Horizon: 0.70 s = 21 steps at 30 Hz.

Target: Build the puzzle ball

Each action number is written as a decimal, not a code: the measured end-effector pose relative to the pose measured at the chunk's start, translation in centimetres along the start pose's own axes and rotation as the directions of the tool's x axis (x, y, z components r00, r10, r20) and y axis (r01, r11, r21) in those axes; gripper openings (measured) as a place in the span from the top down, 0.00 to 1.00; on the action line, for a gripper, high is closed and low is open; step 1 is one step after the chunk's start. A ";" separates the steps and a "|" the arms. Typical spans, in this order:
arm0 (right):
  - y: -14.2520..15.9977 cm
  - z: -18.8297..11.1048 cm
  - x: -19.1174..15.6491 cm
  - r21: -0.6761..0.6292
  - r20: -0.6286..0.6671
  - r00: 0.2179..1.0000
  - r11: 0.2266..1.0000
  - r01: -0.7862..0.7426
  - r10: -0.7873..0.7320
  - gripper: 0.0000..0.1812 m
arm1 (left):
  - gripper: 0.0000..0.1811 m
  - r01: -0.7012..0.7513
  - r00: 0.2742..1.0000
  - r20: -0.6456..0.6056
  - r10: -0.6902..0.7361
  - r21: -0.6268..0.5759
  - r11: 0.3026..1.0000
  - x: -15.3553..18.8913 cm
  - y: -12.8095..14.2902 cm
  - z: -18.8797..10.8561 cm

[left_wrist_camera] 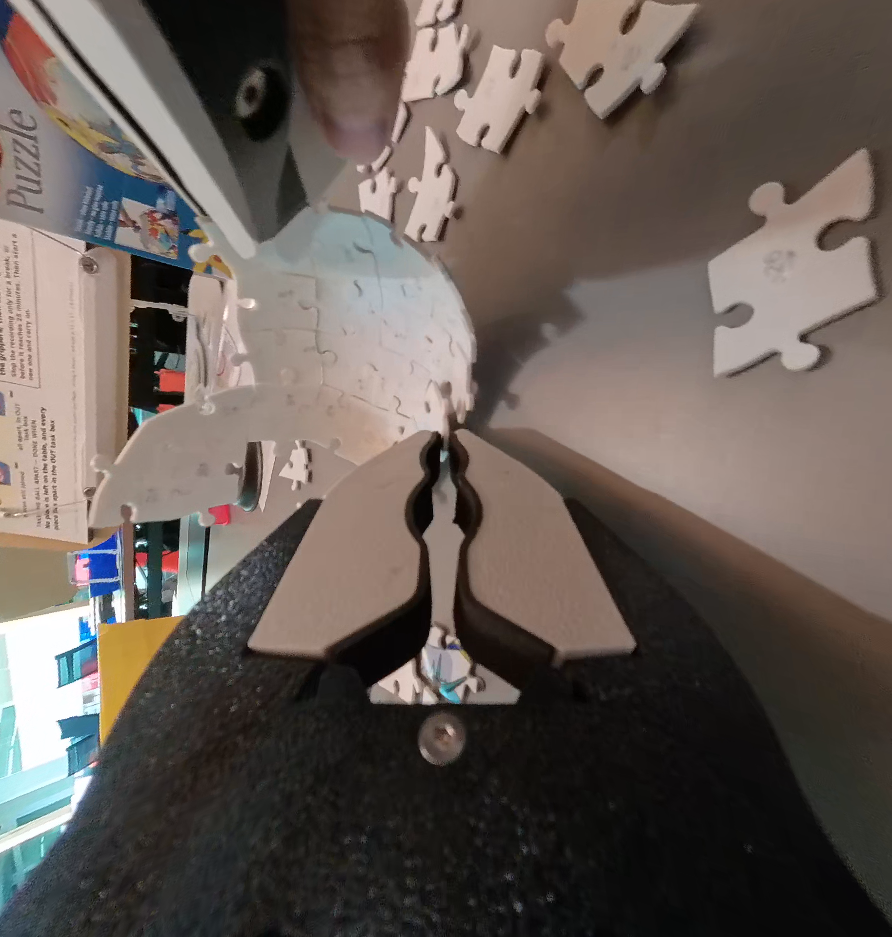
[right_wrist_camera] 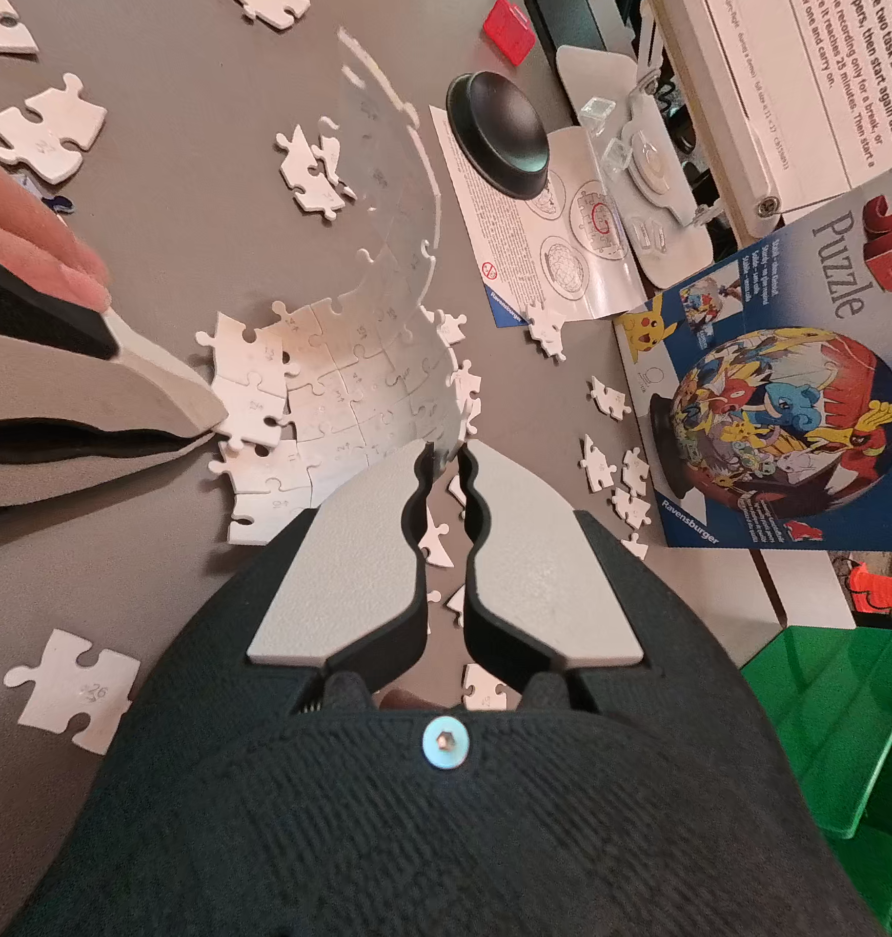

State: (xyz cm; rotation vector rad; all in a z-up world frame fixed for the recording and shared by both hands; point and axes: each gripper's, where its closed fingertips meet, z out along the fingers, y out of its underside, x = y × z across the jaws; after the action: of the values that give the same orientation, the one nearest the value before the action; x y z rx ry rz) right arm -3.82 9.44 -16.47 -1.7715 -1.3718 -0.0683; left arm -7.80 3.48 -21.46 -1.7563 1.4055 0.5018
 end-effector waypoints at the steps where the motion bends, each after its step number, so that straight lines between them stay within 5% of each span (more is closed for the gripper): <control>1: 0.0 0.0 0.0 0.001 0.000 1.000 1.000 0.004 -0.004 0.95 | 0.98 -0.006 1.000 -0.014 0.006 -0.012 1.000 0.2 0.1 0.1; 13: 0.0 0.1 0.0 0.023 0.005 1.000 1.000 -0.003 0.002 0.95 | 0.97 -0.005 0.999 -0.053 0.006 0.018 1.000 0.6 -0.4 0.5; 21: 0.1 0.1 0.0 0.021 0.008 1.000 1.000 -0.003 0.002 0.95 | 0.84 0.095 0.984 -0.161 -0.080 0.087 0.992 0.2 0.1 -0.4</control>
State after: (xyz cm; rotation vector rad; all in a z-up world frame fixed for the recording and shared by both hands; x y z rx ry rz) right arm -3.75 9.55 -16.59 -1.7579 -1.3710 -0.0459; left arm -7.91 3.04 -21.35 -1.8036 1.4287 0.2491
